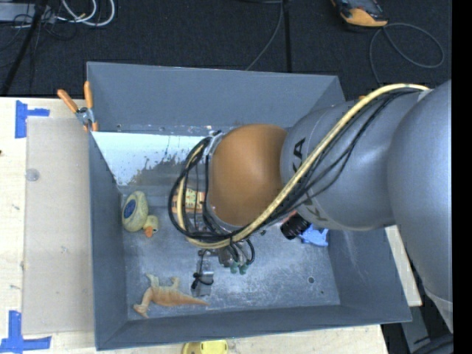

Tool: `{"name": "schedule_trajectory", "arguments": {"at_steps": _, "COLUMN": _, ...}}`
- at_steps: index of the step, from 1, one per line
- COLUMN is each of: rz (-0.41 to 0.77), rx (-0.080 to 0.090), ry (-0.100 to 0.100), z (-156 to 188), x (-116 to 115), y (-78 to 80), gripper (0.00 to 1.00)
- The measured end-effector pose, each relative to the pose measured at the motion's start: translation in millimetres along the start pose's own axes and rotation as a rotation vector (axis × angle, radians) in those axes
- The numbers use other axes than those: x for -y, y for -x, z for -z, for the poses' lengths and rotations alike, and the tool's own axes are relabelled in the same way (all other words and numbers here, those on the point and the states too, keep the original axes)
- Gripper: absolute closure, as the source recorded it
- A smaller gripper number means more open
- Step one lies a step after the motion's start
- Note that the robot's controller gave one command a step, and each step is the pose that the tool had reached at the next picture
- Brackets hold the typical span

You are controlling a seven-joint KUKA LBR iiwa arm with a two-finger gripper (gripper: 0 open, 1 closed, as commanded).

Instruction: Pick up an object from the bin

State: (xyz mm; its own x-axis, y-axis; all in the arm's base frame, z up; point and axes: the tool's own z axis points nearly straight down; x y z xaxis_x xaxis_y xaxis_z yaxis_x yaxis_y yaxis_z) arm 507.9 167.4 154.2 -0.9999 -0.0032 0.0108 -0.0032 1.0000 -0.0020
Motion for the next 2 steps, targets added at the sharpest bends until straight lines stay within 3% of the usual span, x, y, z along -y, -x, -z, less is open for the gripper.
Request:
{"name": "schedule_trajectory", "arguments": {"at_steps": 1, "rz": -0.004, "rx": 0.008, "ry": 0.001, "z": 4, "x": 1, "y": 1.8, "gripper": 0.0}}
{"name": "schedule_trajectory", "arguments": {"at_steps": 2, "rz": 0.081, "rx": 0.005, "ry": 0.001, "z": -50, "x": -26, "y": -20.9, "gripper": 0.0}}
